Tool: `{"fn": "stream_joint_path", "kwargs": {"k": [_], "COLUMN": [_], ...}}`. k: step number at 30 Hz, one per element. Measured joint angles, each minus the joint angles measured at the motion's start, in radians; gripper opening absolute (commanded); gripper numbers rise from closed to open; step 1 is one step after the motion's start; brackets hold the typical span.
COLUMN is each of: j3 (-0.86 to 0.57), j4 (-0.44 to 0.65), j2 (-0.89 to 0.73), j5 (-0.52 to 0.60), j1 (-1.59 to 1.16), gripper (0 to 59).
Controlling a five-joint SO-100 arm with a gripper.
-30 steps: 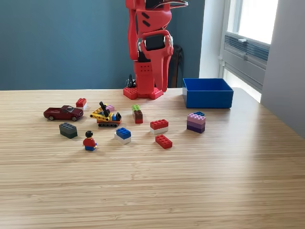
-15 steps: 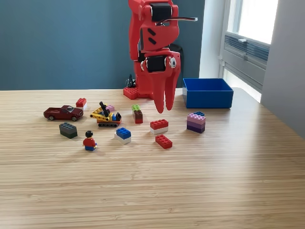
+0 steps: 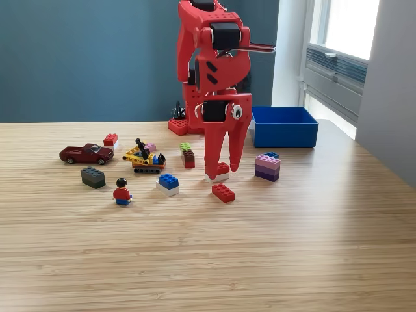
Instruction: Grasp a lego block and put it in the bin.
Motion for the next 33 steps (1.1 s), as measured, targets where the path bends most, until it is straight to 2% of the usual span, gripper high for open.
{"fn": "stream_joint_path", "kwargs": {"k": [13,33], "j3": [-0.015,-0.018], "j4": [0.000,-0.021], "j2": [-0.101,-0.107], "j5": [0.058,0.170], "j1": [0.000,0.052], "gripper": [24.2,19.1]}}
